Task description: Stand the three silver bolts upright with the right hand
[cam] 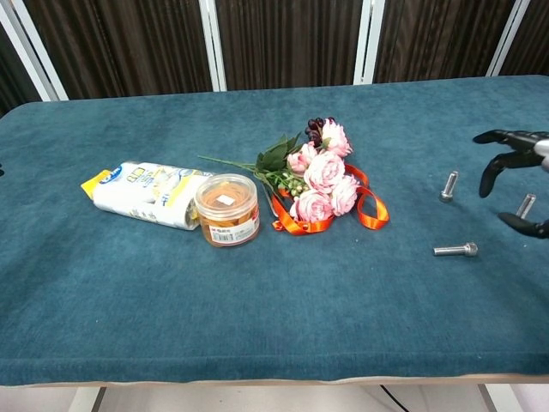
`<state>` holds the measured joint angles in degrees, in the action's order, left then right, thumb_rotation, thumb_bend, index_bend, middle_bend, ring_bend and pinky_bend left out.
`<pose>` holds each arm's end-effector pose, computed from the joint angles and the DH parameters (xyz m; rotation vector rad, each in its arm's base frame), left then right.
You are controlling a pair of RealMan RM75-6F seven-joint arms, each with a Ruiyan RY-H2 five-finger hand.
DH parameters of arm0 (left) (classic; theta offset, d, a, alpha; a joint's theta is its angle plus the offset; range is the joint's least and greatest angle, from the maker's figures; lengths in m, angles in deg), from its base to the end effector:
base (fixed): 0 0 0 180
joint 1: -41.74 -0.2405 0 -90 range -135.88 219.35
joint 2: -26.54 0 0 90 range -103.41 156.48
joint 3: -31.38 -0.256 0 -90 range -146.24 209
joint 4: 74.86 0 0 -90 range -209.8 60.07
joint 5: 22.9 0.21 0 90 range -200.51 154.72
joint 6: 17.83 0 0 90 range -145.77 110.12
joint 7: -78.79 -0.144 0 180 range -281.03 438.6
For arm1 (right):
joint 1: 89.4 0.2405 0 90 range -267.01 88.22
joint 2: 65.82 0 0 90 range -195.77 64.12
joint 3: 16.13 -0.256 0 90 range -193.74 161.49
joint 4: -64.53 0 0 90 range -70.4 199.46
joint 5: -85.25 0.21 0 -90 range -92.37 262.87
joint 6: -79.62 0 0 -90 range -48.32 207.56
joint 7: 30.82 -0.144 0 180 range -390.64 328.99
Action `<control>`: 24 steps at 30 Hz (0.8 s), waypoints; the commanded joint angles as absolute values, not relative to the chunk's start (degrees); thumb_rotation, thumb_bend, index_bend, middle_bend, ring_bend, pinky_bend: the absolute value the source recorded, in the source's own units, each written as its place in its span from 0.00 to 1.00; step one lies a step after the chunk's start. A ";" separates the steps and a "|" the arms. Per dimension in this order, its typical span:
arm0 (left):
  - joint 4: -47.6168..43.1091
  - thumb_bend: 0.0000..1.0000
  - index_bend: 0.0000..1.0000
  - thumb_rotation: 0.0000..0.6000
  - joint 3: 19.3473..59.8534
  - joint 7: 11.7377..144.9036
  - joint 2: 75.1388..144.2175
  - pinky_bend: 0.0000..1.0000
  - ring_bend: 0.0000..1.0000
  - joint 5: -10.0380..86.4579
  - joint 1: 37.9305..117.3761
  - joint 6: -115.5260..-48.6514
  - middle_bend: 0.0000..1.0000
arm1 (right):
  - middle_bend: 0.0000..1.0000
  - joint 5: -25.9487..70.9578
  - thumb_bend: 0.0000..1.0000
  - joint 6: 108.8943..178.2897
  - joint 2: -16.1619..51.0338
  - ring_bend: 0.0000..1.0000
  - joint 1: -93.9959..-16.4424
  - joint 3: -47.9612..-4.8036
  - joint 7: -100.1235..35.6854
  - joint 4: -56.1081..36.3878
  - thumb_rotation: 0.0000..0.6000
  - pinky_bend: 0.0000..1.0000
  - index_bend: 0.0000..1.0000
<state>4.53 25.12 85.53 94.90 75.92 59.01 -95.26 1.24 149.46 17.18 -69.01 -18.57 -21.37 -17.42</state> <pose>-0.3044 0.2117 0.1066 -1.8748 -0.8343 -0.8960 -0.2629 -0.2526 0.0305 1.7179 -0.9060 0.8982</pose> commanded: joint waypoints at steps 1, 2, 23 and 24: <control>4.47 0.37 0.00 1.00 25.04 85.65 94.89 0.00 0.00 76.07 58.93 -95.46 0.00 | 0.03 0.24 0.36 149.32 19.33 0.00 -68.43 -17.51 -9.49 -22.07 1.00 0.00 0.44; 4.43 0.37 0.00 1.00 24.98 85.73 94.86 0.00 0.00 76.16 58.87 -95.59 0.00 | 0.03 1.05 0.36 148.79 20.34 0.00 -68.11 -17.88 -6.86 -22.44 1.00 0.00 0.44; 3.24 0.37 0.00 1.00 24.91 87.48 94.48 0.00 0.00 76.32 58.12 -97.01 0.00 | 0.03 10.98 0.36 144.14 28.40 0.00 -65.31 -20.46 4.10 -17.90 1.00 0.00 0.46; 3.20 0.37 0.00 1.00 24.92 87.53 94.50 0.00 0.00 76.31 58.13 -96.99 0.00 | 0.03 11.15 0.36 144.08 28.36 0.00 -65.29 -20.46 4.04 -17.79 1.00 0.00 0.46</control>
<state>3.19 24.92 87.53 94.50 76.31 58.13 -96.98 11.09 144.10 28.40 -65.31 -20.44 4.09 -17.86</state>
